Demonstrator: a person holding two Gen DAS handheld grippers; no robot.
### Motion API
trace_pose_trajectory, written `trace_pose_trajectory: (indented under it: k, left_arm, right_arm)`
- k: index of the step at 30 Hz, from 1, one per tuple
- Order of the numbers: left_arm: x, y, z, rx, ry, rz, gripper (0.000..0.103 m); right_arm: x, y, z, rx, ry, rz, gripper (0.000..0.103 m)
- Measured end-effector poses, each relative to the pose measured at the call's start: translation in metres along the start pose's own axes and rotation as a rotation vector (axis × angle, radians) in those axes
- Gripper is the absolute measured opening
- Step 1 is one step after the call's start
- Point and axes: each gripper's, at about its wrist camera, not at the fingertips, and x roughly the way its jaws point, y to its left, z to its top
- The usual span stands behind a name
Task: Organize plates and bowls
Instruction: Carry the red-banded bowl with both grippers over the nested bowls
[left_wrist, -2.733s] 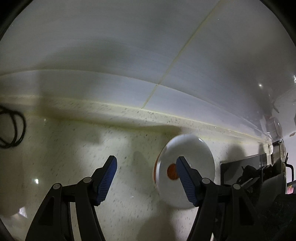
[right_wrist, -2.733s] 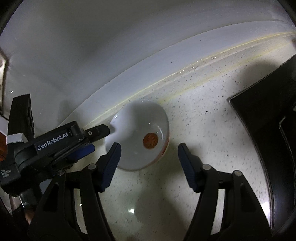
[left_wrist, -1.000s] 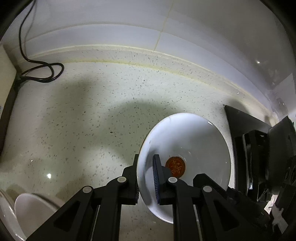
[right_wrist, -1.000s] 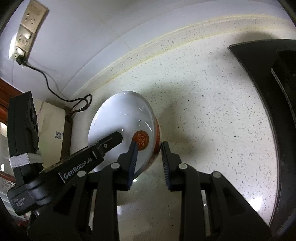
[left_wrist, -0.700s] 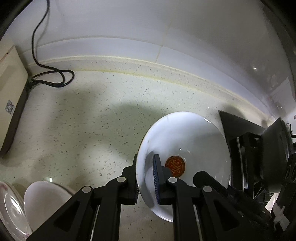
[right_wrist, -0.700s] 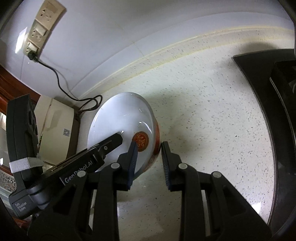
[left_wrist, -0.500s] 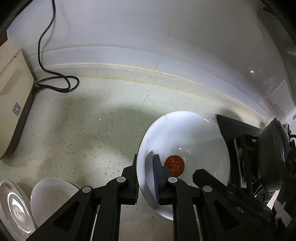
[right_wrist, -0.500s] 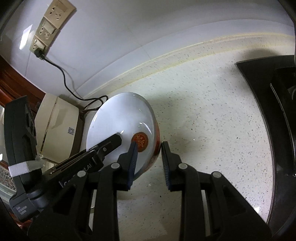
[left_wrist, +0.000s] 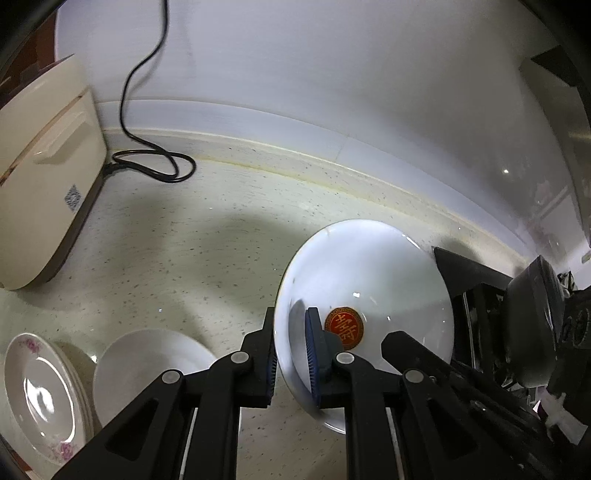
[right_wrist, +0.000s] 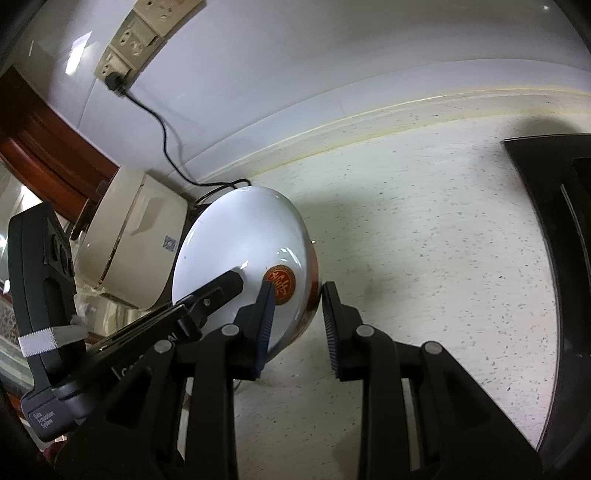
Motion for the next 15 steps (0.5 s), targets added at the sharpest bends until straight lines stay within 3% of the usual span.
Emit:
trace_pose_trajectory:
  k: [15]
  left_arm:
    - [-0.026, 0.03, -0.02, -0.051, -0.044, 0.033, 0.014]
  right_arm:
    - [0.011, 0.03, -0.015, -0.078, 0.052, 0.061, 0.03]
